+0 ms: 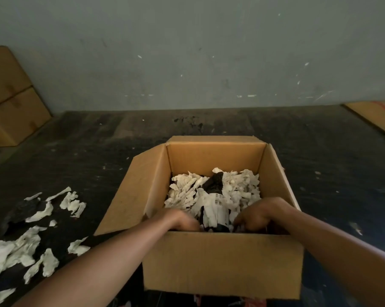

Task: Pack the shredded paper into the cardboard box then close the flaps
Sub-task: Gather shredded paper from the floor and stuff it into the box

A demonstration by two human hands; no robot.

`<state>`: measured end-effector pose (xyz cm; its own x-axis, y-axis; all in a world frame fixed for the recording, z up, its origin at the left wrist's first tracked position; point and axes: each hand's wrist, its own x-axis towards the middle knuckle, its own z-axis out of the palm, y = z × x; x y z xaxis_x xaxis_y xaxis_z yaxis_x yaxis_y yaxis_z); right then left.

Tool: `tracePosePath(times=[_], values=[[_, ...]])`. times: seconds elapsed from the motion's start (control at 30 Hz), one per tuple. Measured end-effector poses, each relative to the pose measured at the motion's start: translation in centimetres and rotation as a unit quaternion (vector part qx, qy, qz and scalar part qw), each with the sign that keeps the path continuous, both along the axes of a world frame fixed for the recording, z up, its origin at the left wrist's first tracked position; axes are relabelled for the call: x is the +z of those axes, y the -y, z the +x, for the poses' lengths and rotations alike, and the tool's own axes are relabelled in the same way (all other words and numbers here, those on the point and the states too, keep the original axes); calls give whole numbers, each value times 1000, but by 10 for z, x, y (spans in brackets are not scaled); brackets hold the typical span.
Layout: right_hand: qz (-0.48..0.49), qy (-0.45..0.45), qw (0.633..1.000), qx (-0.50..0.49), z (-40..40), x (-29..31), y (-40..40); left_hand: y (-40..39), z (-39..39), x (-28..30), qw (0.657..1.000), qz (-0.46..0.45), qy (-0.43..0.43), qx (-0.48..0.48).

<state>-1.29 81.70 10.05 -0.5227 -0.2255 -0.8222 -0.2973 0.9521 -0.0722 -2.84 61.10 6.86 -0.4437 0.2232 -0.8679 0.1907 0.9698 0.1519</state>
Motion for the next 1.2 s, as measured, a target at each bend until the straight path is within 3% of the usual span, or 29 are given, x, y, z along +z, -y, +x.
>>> tracePosePath(times=[0.1,0.23,0.33,0.4,0.47,0.53,0.67,0.77,0.9,1.2], values=[[-66,-44,992,-102,-10,12,-7,-3,0,7,998,21,-49,-21],[-91,-190,969,-127,-23,-6,-4,-2,-3,10,979,79,-188,-8],[-52,-120,987,-97,-16,-23,7,2,-5,1,971,81,-225,10],[-24,-65,993,-96,-10,-27,11,3,-6,-8,983,46,-178,-3],[-42,-70,992,-100,-11,-23,11,5,-7,-11,991,19,-131,-28],[-88,-101,984,-118,-15,-14,10,6,-8,-7,987,43,-153,-18],[-132,-165,965,-157,-21,12,12,16,-15,13,940,145,-303,53],[-167,-230,942,-177,-23,21,26,29,-10,37,872,212,-431,87],[-178,-323,905,-213,-19,21,62,60,0,60,792,230,-561,69],[-238,-397,872,-160,30,20,214,212,56,56,788,209,-561,140]])
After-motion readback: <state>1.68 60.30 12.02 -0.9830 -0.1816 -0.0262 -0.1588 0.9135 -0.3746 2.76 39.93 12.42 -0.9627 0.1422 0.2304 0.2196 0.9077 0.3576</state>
